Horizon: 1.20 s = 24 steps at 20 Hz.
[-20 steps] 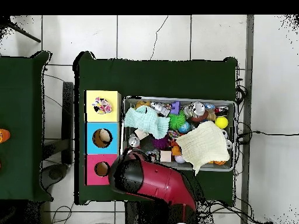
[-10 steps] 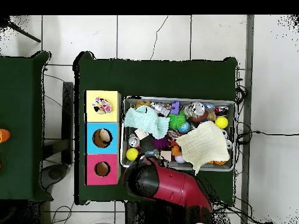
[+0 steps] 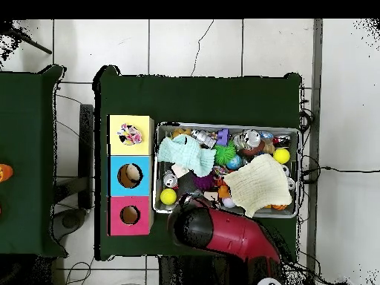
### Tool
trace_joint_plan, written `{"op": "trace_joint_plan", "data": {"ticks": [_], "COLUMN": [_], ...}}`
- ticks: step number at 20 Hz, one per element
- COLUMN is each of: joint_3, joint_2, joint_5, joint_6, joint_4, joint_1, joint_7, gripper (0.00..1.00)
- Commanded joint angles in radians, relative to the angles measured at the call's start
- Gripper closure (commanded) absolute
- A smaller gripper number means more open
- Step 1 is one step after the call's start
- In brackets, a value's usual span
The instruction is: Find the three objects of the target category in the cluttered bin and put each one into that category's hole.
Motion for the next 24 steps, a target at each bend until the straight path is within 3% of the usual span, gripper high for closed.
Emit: {"op": "trace_joint_plan", "data": {"ticks": [1, 8, 12, 17, 24], "joint_3": [0.128, 0.117, 0.114, 0.103, 0.077], "joint_2": [0.015, 0.059, 0.074, 0.153, 0.299], "joint_5": [-0.065, -0.139, -0.184, -0.248, -0.32], "joint_6": [0.055, 0.059, 0.018, -0.072, -0.205], "joint_4": [-0.079, -0.127, -0.106, -0.1, -0.162], "joint_1": [-0.064, -0.11, -0.131, -0.134, -0.129], "joint_7": [-0.06, -0.065, -0.048, -0.005, 0.059], "gripper": [0.0, 0.0, 0.0, 0.0, 0.0]}}
